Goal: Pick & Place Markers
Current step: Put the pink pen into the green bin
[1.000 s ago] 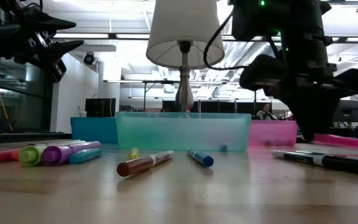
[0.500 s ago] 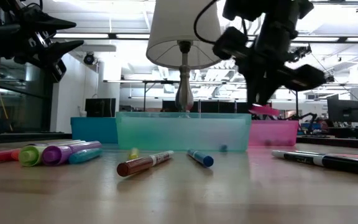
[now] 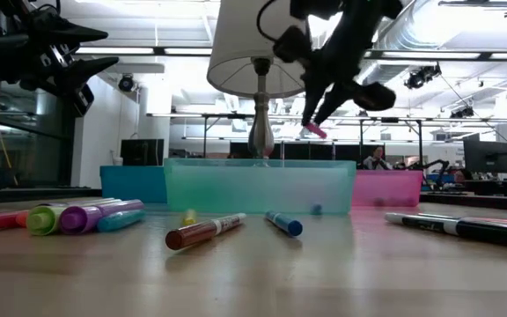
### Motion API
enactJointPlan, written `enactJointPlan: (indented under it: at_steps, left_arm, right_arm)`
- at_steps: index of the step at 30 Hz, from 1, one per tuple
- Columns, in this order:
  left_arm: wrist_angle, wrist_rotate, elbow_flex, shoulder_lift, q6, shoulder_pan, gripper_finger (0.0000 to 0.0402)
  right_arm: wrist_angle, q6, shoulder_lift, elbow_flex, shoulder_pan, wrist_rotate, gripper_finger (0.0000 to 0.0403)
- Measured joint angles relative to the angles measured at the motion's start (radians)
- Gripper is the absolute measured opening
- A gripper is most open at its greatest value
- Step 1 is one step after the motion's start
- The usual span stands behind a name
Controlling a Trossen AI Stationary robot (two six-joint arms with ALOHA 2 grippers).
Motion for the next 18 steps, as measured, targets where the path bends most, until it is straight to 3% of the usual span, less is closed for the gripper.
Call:
enactJointPlan:
  at_steps: [18]
  left_arm:
    - [0.0, 0.0, 0.0, 0.0, 0.0, 0.0, 0.0156]
  right_arm:
    - [-0.014, -0.05, 0.144, 0.003, -0.042, -0.03, 0.0059]
